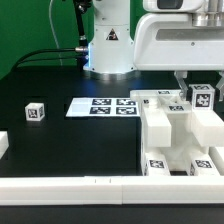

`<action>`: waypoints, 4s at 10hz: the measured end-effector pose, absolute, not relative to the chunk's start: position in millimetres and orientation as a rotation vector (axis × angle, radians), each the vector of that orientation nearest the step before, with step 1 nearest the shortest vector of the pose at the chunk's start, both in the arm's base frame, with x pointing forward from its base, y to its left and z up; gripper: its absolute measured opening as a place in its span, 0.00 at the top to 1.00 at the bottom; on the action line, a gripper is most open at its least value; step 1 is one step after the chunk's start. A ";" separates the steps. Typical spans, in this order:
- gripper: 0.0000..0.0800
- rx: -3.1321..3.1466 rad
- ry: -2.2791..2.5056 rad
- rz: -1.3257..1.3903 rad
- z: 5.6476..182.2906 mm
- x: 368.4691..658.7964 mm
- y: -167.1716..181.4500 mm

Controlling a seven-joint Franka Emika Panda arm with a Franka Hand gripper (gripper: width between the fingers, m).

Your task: Assemble chair

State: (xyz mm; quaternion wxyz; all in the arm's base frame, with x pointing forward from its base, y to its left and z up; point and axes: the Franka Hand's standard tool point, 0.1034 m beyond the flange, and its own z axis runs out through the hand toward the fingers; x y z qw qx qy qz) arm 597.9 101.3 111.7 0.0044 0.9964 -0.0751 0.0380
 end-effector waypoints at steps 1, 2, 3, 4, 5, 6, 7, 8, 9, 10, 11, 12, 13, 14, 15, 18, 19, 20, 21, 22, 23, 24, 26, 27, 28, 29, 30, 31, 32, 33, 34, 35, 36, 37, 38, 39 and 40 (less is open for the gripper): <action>0.65 3.116 -0.328 0.119 111.6 597.9 101.4; 0.65 3.101 -0.477 0.119 111.3 597.9 101.4; 0.65 3.067 -0.673 0.115 111.3 599.0 102.7; 0.65 3.019 -0.883 0.111 111.1 598.1 105.6; 0.65 2.948 -1.118 0.108 110.9 597.5 107.2; 0.65 2.876 -1.326 0.102 110.9 597.6 107.3; 0.65 2.816 -1.480 0.094 110.3 597.5 105.8; 0.65 2.805 -1.534 0.111 109.7 598.3 102.5; 0.65 2.687 -1.763 0.097 109.4 598.0 103.4; 0.65 2.594 -1.905 0.080 108.8 597.4 104.4; 0.65 2.475 -2.074 0.064 107.4 596.6 106.1; 0.65 2.396 -2.182 0.054 106.6 596.0 107.0; 0.65 2.318 -2.270 0.040 106.0 594.9 108.4; 0.65 2.280 -2.306 0.035 104.3 593.9 109.7; 0.66 2.272 -2.315 0.033 104.2 593.9 109.8; 0.39 2.353 -2.223 0.034 104.5 593.5 110.2; 0.23 2.472 -2.070 0.017 107.4 593.2 113.7; 0.20 2.565 -1.939 0.005 110.0 593.6 116.5; 0.20 2.744 -1.674 0.022 111.2 594.0 116.2; 0.19 2.841 -1.504 0.030 112.1 594.3 115.0; 0.19 2.864 -1.456 0.031 111.4 594.1 114.6; 0.19 2.912 -1.350 0.037 111.4 594.3 114.0; 0.19 3.083 -0.823 0.108 113.6 600.5 109.3; 0.19 3.138 -0.535 0.177 113.9 605.2 110.9; 0.19 3.148 -0.401 0.203 111.0 602.6 112.3; 0.19 3.144 -0.381 0.218 108.5 599.5 112.5; 0.21 3.141 -0.416 0.217 108.8 600.2 111.6; 0.21 3.138 -0.439 0.217 108.7 600.3 111.5; 0.43 3.134 -0.489 0.216 108.4 600.2 111.5; 0.66 3.117 -0.614 0.213 108.2 600.1 111.1; 0.66 3.094 -0.742 0.206 108.0 599.9 109.7; 0.65 3.064 -0.871 0.193 107.8 600.4 107.3; 0.65 3.036 -0.978 0.180 107.9 601.0 104.2; 0.65 3.008 -1.068 0.172 107.6 600.4 104.5; 0.65 2.947 -1.243 0.162 107.5 599.6 105.6; 0.65 2.879 -1.404 0.154 107.5 599.0 106.0; 0.65 2.824 -1.527 0.143 107.6 598.5 105.7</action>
Offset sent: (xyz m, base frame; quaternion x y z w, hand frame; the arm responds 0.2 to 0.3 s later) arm 0.0039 -0.0045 0.0016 -0.0577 0.0110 0.2374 0.9696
